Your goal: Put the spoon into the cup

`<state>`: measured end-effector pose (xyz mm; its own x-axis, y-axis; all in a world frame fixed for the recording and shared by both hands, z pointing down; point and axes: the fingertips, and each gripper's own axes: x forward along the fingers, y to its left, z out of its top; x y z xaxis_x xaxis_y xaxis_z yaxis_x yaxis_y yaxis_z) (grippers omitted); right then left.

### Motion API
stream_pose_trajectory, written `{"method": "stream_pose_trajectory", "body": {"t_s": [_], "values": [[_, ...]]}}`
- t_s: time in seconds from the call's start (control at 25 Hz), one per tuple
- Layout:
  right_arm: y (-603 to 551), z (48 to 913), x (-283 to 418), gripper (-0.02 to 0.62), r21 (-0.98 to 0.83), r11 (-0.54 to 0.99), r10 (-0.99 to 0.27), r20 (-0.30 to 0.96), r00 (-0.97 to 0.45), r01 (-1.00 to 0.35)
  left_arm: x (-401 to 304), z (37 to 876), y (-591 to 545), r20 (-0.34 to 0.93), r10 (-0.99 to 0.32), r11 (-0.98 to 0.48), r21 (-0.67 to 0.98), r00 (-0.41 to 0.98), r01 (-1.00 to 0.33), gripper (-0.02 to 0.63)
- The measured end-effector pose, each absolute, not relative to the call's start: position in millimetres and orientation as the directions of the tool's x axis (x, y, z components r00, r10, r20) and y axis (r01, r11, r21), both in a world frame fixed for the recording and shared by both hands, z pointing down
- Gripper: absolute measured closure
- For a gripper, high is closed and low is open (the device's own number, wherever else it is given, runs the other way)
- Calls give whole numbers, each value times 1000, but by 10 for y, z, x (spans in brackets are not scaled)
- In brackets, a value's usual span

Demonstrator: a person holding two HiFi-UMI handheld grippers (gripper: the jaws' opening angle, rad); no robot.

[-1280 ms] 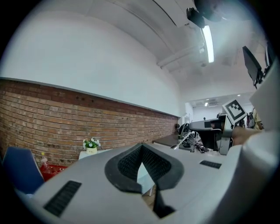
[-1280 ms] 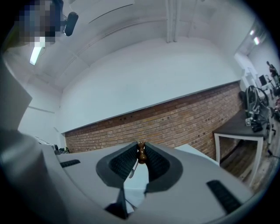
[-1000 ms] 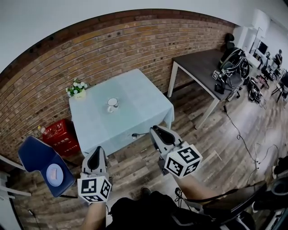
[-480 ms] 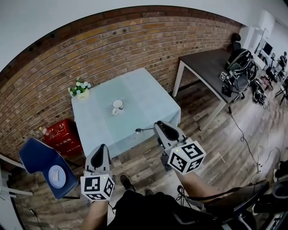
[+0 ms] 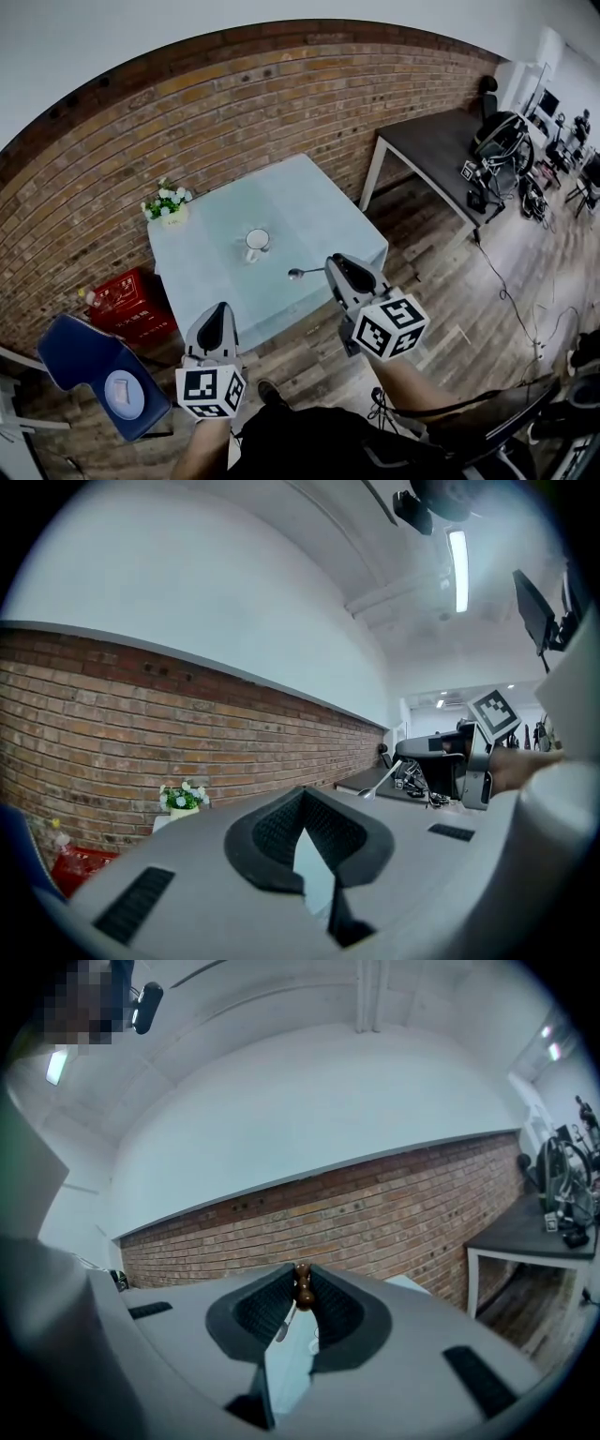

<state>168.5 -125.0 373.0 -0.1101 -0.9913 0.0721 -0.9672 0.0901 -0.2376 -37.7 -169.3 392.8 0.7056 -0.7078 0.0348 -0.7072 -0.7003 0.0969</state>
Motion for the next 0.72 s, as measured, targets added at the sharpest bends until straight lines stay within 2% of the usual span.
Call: {"method": "stream_pose_trajectory", "body": {"t_s": [0.72], "values": [[-2376,3655,1640,534,-236,6,-996,81,-26,-972,-560,4028,-2800,32,-664,-737,141,747,-662,597]]}}
